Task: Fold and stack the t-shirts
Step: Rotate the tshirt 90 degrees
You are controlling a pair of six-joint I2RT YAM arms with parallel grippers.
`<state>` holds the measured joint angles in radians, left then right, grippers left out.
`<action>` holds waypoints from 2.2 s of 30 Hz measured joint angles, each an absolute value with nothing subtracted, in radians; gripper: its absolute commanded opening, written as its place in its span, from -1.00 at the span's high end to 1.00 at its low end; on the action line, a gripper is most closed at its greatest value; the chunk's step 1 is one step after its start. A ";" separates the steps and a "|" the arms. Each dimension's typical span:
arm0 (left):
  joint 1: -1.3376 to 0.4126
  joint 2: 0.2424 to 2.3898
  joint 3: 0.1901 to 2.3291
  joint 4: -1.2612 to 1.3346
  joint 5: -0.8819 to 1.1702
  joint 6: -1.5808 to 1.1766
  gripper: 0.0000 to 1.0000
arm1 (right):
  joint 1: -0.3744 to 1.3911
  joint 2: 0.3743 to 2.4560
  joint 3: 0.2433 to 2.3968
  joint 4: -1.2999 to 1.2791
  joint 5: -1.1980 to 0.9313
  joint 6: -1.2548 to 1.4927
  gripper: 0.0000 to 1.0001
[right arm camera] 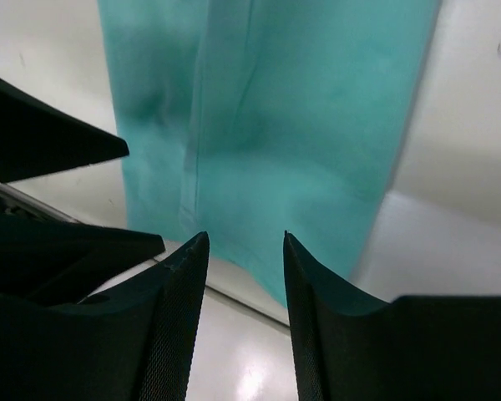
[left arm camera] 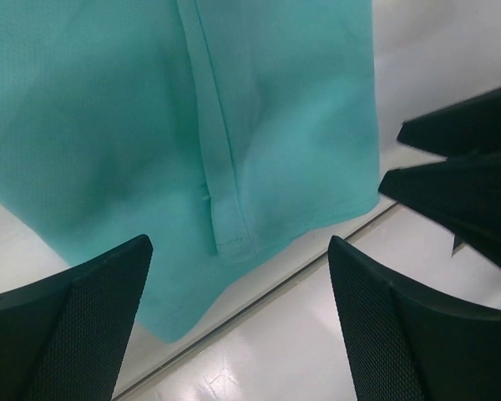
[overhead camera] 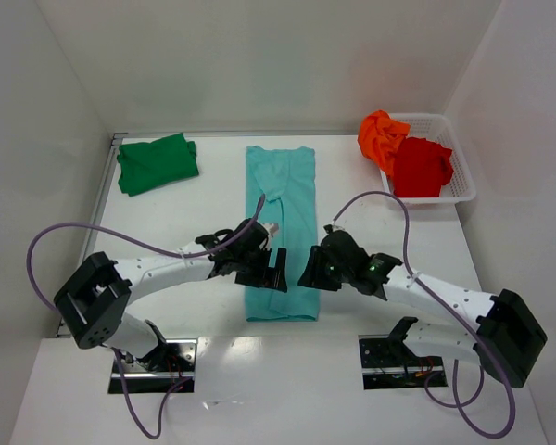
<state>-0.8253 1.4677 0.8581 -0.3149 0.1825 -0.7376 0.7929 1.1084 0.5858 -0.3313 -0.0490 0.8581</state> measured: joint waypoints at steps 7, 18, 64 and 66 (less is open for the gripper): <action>-0.825 1.505 0.858 -0.314 0.198 -0.739 -0.83 | 0.887 1.102 0.542 -0.363 -0.037 0.940 -0.02; -0.826 1.515 0.858 -0.320 0.209 -0.742 -0.78 | 0.901 1.114 0.522 -0.415 -0.014 0.972 -0.08; -0.839 1.591 0.875 -0.329 0.215 -0.794 0.14 | 0.901 0.952 0.385 -0.497 -0.019 1.108 1.00; -0.839 1.601 0.875 -0.331 0.204 -0.794 0.28 | 0.901 0.930 0.378 -0.499 -0.022 1.111 1.00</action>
